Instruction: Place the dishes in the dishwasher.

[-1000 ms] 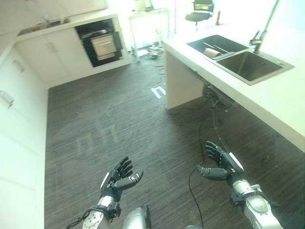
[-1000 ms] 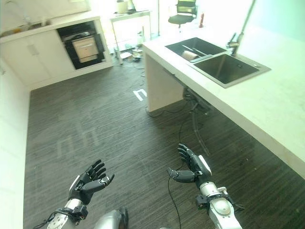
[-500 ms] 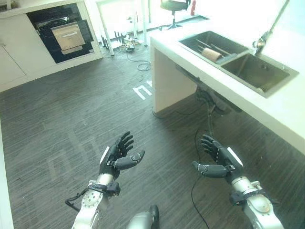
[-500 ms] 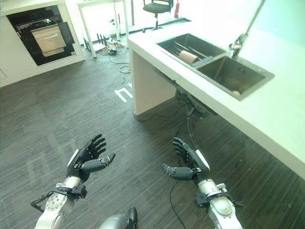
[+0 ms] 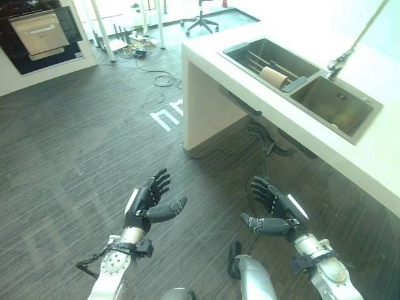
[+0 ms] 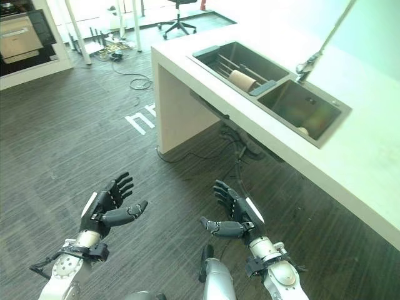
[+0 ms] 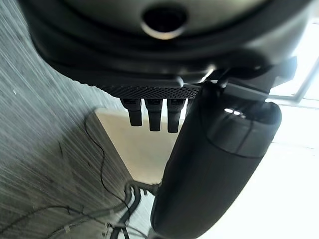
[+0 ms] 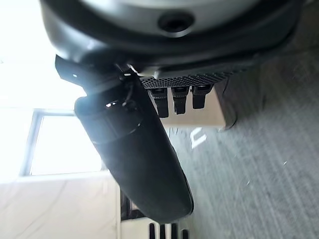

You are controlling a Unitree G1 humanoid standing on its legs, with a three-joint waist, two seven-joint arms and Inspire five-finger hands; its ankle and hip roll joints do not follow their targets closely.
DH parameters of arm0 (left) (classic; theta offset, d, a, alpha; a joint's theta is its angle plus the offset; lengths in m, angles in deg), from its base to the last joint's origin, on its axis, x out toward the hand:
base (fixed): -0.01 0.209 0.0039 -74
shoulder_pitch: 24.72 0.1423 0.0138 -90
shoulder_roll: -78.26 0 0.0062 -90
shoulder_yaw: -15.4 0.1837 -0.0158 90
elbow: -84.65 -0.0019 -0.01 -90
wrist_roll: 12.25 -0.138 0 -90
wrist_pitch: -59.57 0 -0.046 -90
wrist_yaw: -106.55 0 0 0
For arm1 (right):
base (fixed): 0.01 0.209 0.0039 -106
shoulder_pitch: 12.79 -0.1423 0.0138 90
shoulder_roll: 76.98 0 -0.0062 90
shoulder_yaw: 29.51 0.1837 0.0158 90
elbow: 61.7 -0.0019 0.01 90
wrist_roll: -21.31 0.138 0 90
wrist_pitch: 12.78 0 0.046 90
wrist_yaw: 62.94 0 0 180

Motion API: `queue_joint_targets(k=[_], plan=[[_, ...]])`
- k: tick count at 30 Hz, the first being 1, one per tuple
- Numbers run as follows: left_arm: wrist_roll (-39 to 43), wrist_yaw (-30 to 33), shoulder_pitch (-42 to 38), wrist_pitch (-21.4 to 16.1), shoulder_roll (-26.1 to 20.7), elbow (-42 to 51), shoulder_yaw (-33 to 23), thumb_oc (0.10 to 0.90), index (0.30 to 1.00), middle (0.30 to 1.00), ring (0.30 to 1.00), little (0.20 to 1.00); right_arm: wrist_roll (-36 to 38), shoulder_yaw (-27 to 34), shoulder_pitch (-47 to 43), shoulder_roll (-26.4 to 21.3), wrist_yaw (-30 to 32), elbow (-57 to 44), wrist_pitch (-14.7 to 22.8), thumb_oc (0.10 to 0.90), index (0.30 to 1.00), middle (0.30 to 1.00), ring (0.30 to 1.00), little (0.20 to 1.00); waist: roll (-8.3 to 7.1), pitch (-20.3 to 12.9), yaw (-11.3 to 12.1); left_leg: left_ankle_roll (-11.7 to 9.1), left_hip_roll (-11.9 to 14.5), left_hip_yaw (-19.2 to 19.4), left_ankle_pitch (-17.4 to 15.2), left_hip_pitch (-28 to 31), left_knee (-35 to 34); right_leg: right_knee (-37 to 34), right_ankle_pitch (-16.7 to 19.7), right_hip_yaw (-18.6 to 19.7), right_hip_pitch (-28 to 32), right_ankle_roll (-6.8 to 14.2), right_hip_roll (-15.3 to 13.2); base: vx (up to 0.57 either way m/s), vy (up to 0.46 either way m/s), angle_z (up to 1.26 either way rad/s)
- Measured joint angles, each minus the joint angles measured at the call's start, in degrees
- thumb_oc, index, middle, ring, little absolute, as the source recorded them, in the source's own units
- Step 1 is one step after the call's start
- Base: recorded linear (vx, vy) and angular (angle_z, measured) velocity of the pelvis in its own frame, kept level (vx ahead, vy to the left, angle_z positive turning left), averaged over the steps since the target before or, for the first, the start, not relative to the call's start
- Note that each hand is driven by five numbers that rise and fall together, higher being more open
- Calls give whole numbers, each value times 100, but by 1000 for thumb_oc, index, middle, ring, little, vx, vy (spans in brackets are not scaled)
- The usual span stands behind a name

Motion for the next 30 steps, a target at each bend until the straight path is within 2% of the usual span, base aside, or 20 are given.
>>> queue_joint_targets(k=[1, 2, 3, 5, 7, 8, 10, 11, 15, 16, 17, 18, 19, 21, 23, 24, 25, 26, 28, 30], plan=[[26, 89, 7, 1, 70, -6, -35, 800, 900, 900, 900, 900, 0, 3, -216, -25, 26, 33, -6, 800, 900, 900, 900, 900, 149, -4, -22, -97, 59, -8, 6, 151, -121, -99, 176, 2, 214, -516, 152, 275, -312, 3], [131, 164, 75, -4, 139, 51, -83, 800, 900, 900, 900, 900, -4, -1, -394, -24, 81, 49, -28, 800, 900, 900, 900, 900, 266, -62, 16, -348, 106, 22, 150, 331, -315, -46, 85, -81, 302, -641, 194, 245, -279, -3], [216, 230, 119, -94, 192, 113, -129, 800, 900, 900, 900, 900, -6, 6, -525, -32, 93, 50, -28, 800, 900, 900, 900, 900, 279, -73, 40, -632, 114, 43, 340, 436, -289, 11, -38, -82, 404, -703, 188, 228, -262, -13], [223, 303, 176, -364, 228, 378, -133, 800, 900, 900, 900, 900, -13, 29, -617, -190, 132, 4, -5, 800, 900, 900, 900, 900, 334, -130, 173, -832, 199, 62, 663, 562, 92, -37, -397, -77, 777, -848, 286, 264, -299, -20], [233, 313, 155, -606, 246, 454, -139, 800, 900, 900, 900, 900, -16, 41, -601, -307, 124, 9, -7, 800, 900, 900, 900, 900, 295, -174, 222, -952, 265, 198, 962, 281, 957, 15, -615, -50, 950, -973, 329, 170, -181, -22], [230, 307, 141, -666, 254, 467, -141, 800, 900, 900, 900, 900, -4, 77, -564, -302, 92, 3, 11, 800, 900, 900, 900, 900, 258, -219, 245, -889, 325, 153, 1139, -123, 1689, -56, -673, 12, 1048, -1059, 327, 152, -111, -14], [223, 292, 83, -839, 275, 533, -143, 800, 900, 900, 900, 900, -5, 193, -563, -248, 42, 9, 2, 800, 900, 900, 900, 900, 182, -217, 295, -697, 339, -53, 894, -978, 2701, -140, -708, 36, 1118, -1110, 394, 176, -7, -12], [223, 296, 101, -855, 276, 551, -148, 800, 900, 900, 900, 900, -6, 184, -550, -246, 22, 2, 0, 800, 900, 900, 900, 900, 124, -224, 298, -693, 331, -23, 821, -1111, 2605, -162, -709, 56, 1171, -1110, 396, 213, 58, -14], [224, 284, 192, -978, 252, 696, -247, 800, 900, 900, 900, 900, -8, 180, -529, -228, -28, 0, -1, 800, 900, 900, 900, 900, 114, -243, 226, -612, 538, 189, 897, -1119, -33, -475, -809, 69, 1547, -915, 661, 196, 180, -2], [218, 278, 193, -1080, 371, 729, -213, 800, 900, 900, 900, 900, 2, 306, -511, -298, -125, -53, 2, 800, 900, 900, 900, 900, 484, -237, 88, -680, 1090, -209, 956, -1760, -35, 489, -1374, -58, 1248, -430, 622, 321, 302, 47], [218, 298, 200, -1107, 477, 695, -186, 800, 900, 900, 900, 900, 4, 430, -433, -361, -186, -75, -43, 800, 900, 900, 900, 900, 649, -216, 20, -860, 1458, -442, 1134, -2260, 34, 995, -1927, 103, 1185, -770, 555, 394, 358, 12], [218, 330, 419, -1107, 480, 685, -168, 800, 900, 900, 900, 900, 7, 439, -204, -403, -234, -105, -54, 800, 900, 900, 900, 900, 720, -227, 165, -969, 1507, -701, 1235, -2645, 152, 1032, -1997, 359, 1176, -722, 536, 467, 442, -34], [218, 405, 449, -1112, 490, 679, -179, 800, 900, 900, 900, 900, 7, 440, -98, -422, -252, -108, -62, 800, 900, 900, 900, 900, 803, -218, 217, -957, 1476, -794, 1239, -2946, 294, 1014, -2040, 493, 1215, -627, 516, 426, 450, -90], [219, 427, 429, -1148, 525, 679, -207, 800, 900, 900, 900, 900, 7, 353, -39, -788, -263, -141, -182, 800, 900, 900, 900, 900, 811, -220, 259, -728, 1439, -370, 1227, -2809, 250, 773, -2057, 673, 1667, -369, 329, 396, 466, -60], [216, 392, 359, -1215, 396, 875, -245, 800, 900, 900, 900, 900, 52, 574, 70, -824, -244, -557, -195, 800, 900, 900, 900, 900, 739, -297, 263, -527, 1095, -55, 1217, -2351, 318, 217, -1960, 782, 2218, -60, 109, 286, 346, -35], [212, 389, 246, -1323, 371, 924, -294, 800, 900, 900, 900, 900, 87, 656, 53, -793, -241, -724, -184, 800, 900, 900, 900, 900, 733, -337, 272, -400, 958, -7, 1542, -2129, 134, 162, -1922, 683, 2348, 61, 12, 226, 277, -31], [217, 400, 18, -1410, 352, 939, -326, 800, 900, 900, 900, 900, 169, 701, 2, -750, -239, -861, -155, 800, 900, 900, 900, 900, 636, -342, 302, -278, 813, -11, 1922, -2099, 220, 162, -1846, 629, 2427, 208, -134, 214, 259, -10], [216, 400, -244, -1416, 294, 934, -334, 800, 900, 900, 900, 900, 170, 710, -15, -605, -229, -932, -133, 800, 900, 900, 900, 900, 400, -383, 278, -211, 608, 25, 1883, -2071, 256, 161, -1720, 522, 2467, 268, -345, 269, 327, 21], [209, 371, -773, -1421, 132, 938, -311, 800, 900, 900, 900, 900, 172, 717, -194, -357, -169, -966, -97, 800, 900, 900, 900, 900, 144, -385, 303, 13, 332, -14, 1687, -2018, 322, 89, -1273, 467, 2606, 325, -534, 251, 295, 49], [202, 391, -1045, -1496, 119, 944, -359, 800, 900, 900, 900, 900, 169, 704, -530, -130, -127, -965, -88, 800, 900, 900, 900, 900, 144, -381, 331, 199, 205, -63, 1530, -1818, 210, 235, -881, 464, 2615, 398, -630, 223, 233, 29]])
